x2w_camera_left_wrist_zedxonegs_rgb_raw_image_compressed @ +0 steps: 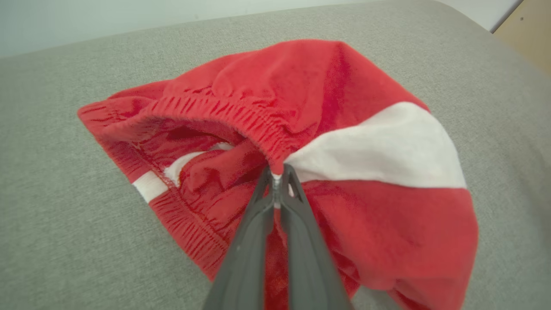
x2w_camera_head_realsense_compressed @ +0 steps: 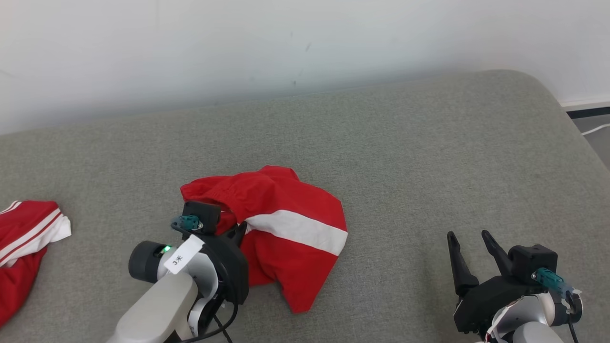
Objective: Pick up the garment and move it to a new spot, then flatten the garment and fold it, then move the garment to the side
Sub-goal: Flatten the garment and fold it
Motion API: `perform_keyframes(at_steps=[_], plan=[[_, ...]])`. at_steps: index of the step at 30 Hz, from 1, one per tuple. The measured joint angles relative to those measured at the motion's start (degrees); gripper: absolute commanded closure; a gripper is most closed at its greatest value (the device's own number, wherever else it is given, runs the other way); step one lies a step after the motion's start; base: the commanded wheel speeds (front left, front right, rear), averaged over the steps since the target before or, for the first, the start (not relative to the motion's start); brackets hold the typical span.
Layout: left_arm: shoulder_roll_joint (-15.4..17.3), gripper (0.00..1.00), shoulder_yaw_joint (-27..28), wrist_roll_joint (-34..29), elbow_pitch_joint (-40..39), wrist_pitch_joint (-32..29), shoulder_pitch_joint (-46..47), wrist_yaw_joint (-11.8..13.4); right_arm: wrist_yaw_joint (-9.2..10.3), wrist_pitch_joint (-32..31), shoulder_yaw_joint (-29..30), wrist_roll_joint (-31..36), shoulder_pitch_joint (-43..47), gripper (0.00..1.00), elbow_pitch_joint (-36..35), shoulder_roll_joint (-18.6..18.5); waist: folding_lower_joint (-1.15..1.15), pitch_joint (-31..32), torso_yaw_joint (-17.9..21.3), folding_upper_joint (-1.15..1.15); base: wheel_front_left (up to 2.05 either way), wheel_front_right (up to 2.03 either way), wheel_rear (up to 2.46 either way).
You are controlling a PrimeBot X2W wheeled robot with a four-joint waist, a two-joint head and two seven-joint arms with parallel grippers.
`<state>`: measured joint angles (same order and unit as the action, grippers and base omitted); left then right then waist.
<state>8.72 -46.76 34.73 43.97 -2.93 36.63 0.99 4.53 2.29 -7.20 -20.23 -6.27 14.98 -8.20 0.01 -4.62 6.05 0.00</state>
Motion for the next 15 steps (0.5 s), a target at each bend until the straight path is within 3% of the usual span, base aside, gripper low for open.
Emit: perform_keyframes(at_steps=[8,15], plan=[[1.63,1.00,0.52,-0.14,-0.79,2.68,0.11,0.00,0.01,0.34,0.46,-0.45,0.49,0.00,0.16,0.03,0.00,0.33,-2.33,0.00,0.00,0.00,0.00],[6.93,1.00,2.76,-0.25,-3.18,4.97,-1.46,1.14,0.01,0.76,0.43,-0.92,1.32,0.00,1.42,0.55,-0.01,1.30,-5.52,0.00,0.00,0.00,0.00]])
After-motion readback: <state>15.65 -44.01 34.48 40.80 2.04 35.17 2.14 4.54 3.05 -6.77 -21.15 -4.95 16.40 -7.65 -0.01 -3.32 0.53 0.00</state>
